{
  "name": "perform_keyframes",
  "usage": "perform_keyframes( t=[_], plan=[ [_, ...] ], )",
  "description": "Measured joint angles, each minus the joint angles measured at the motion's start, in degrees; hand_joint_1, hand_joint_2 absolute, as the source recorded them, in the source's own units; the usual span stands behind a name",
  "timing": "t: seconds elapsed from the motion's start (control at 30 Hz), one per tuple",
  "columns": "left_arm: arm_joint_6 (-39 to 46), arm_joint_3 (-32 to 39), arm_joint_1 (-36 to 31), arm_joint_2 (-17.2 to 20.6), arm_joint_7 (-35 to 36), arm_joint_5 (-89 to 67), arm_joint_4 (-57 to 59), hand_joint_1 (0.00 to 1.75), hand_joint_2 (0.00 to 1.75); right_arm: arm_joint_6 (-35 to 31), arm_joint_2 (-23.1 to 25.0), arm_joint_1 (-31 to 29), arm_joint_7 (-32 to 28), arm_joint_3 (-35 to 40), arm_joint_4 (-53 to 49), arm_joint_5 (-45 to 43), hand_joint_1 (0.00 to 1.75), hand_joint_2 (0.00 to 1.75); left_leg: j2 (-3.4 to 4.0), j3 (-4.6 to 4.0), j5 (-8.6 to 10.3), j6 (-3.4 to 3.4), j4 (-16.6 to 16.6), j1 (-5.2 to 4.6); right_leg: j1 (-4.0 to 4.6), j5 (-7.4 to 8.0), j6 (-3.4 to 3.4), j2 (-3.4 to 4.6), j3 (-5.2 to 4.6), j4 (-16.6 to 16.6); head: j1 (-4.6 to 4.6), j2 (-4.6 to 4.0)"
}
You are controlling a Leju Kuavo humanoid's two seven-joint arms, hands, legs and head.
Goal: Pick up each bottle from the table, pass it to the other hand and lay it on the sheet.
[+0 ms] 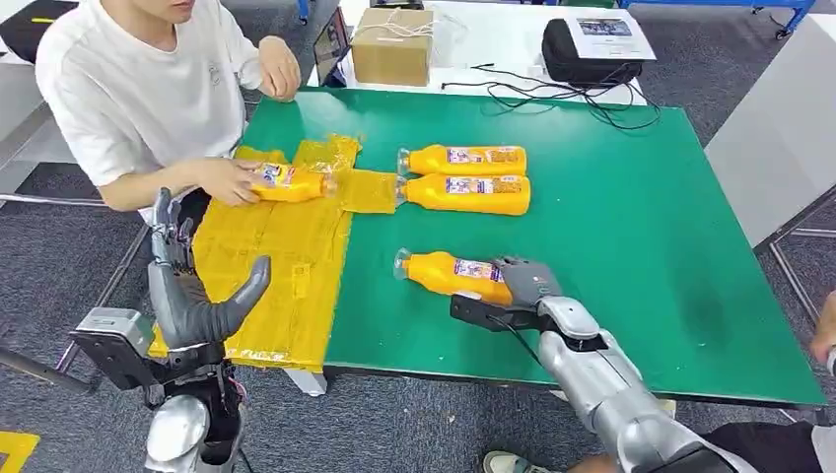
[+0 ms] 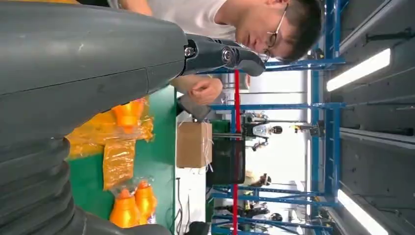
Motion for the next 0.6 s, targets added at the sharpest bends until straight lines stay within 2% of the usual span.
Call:
perform_keyframes(
  t=[0.37,0.4,0.53,0.6],
  plan=[
    [0.2,0.1,-0.3,0.1,-0.9,0.0,1.1,0.00,1.75,7.1,-1.2,-3.6,-2.4,0.1,3.1,-6.7,1.75,1.75,-0.05,0.05,0.00,0.01,0.0,0.00,0.00,-0.02,0.01,-0.02,0.02,0.0,0.00,0.00],
    [-0.2,0.1,-0.3,0.2,-0.2,0.3,1.1,0.00,0.00,8.1,-1.6,-3.7,-4.0,0.1,3.2,-8.7,1.75,1.75,-0.05,0.09,0.00,0.01,0.0,0.00,0.00,-0.02,0.01,-0.03,0.03,0.0,0.02,0.00],
    [-2.0,0.1,0.2,0.7,1.2,1.6,2.4,0.00,0.00,7.4,-2.8,-1.3,-13.3,-1.3,2.9,-17.7,1.75,1.75,0.03,0.36,-0.19,-0.09,0.0,0.02,0.01,-0.04,0.01,0.04,0.27,0.0,0.02,0.00],
    [-3.2,-0.2,0.8,0.6,2.7,4.4,3.9,0.00,0.00,4.3,-2.2,3.5,-19.0,-3.6,-1.1,-25.1,1.75,1.75,0.18,0.71,-0.43,-0.09,0.0,0.07,0.07,-0.18,-0.10,0.08,0.60,-0.1,0.05,0.00]
  ],
)
